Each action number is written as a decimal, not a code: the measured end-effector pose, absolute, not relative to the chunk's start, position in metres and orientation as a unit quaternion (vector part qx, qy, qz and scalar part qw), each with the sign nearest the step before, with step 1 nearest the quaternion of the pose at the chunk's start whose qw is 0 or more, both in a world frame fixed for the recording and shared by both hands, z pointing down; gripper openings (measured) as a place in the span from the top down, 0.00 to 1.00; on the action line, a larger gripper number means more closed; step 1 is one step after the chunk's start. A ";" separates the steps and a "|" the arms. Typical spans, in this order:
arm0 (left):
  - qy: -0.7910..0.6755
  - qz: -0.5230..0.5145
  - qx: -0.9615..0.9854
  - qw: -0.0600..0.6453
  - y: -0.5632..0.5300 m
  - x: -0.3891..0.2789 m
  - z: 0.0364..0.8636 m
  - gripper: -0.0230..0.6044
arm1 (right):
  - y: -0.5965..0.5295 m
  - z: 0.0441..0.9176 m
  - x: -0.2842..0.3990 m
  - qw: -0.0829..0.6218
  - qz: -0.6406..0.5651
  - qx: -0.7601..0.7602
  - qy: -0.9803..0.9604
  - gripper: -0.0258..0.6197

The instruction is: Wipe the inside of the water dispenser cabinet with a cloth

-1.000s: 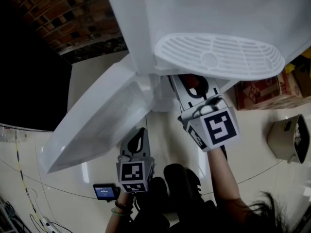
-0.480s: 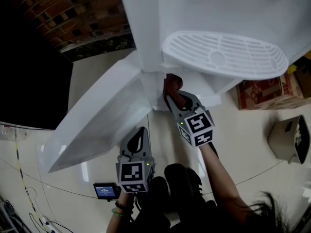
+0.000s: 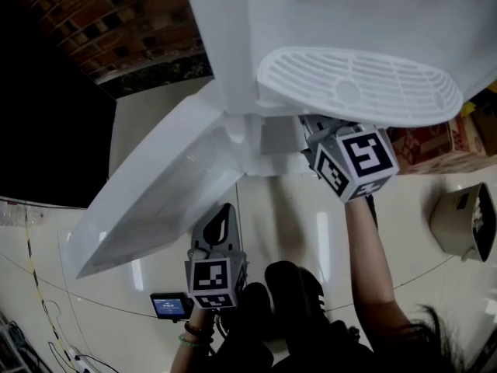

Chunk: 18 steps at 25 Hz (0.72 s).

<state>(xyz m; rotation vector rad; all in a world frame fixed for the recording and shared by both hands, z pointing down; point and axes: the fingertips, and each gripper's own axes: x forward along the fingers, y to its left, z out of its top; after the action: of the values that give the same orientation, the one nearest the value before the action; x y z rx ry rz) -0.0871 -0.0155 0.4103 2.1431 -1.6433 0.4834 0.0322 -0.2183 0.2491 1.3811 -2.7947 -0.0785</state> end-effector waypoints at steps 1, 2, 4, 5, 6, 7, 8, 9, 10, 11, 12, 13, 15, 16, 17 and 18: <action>-0.586 0.173 0.767 0.197 -0.015 -0.086 0.410 0.96 | -0.225 0.247 0.033 0.011 -0.028 0.445 -0.895 0.85; -0.586 0.173 0.767 0.197 -0.015 -0.086 0.409 0.96 | -0.230 0.248 0.033 0.010 -0.026 0.448 -0.894 0.85; -0.587 0.173 0.766 0.197 -0.015 -0.089 0.409 0.96 | -0.235 0.257 0.032 0.013 -0.014 0.450 -0.893 0.85; -0.588 0.174 0.765 0.197 -0.015 -0.091 0.409 0.96 | -0.236 0.265 0.028 0.018 -0.007 0.447 -0.894 0.85; -0.591 0.174 0.763 0.198 -0.014 -0.094 0.410 0.96 | -0.236 0.275 0.022 0.026 0.000 0.441 -0.897 0.85; -0.593 0.174 0.761 0.199 -0.014 -0.096 0.410 0.96 | -0.236 0.288 0.016 0.038 0.007 0.434 -0.900 0.85; -0.594 0.174 0.759 0.200 -0.014 -0.097 0.411 0.96 | -0.235 0.303 0.010 0.051 0.016 0.428 -0.902 0.85; -0.594 0.174 0.759 0.201 -0.013 -0.098 0.411 0.96 | -0.234 0.319 0.005 0.065 0.026 0.424 -0.903 0.85; -0.594 0.174 0.759 0.201 -0.013 -0.098 0.410 0.96 | -0.234 0.337 0.002 0.079 0.040 0.421 -0.903 0.85; -0.594 0.173 0.760 0.201 -0.013 -0.098 0.410 0.96 | -0.233 0.355 0.001 0.094 0.055 0.419 -0.902 0.85; -0.593 0.172 0.760 0.201 -0.012 -0.097 0.410 0.96 | -0.231 0.374 0.000 0.112 0.069 0.416 -0.900 0.85; -0.593 0.172 0.761 0.201 -0.012 -0.097 0.410 0.96 | -0.227 0.392 0.000 0.134 0.080 0.411 -0.898 0.85; -0.592 0.172 0.761 0.201 -0.012 -0.097 0.410 0.96 | -0.219 0.422 0.000 0.171 0.096 0.400 -0.895 0.85; -0.591 0.172 0.762 0.201 -0.012 -0.096 0.410 0.96 | -0.215 0.432 0.000 0.182 0.102 0.396 -0.894 0.85; -0.591 0.172 0.762 0.201 -0.012 -0.096 0.410 0.96 | -0.212 0.439 0.001 0.189 0.106 0.394 -0.893 0.85; -0.591 0.172 0.762 0.201 -0.012 -0.096 0.410 0.96 | -0.211 0.444 0.002 0.192 0.109 0.394 -0.892 0.85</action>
<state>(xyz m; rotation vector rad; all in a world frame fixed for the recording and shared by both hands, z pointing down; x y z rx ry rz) -0.0959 -0.0117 0.4102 2.1293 -1.6496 0.4799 0.0018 -0.2111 0.4441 1.1055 -2.5053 0.3071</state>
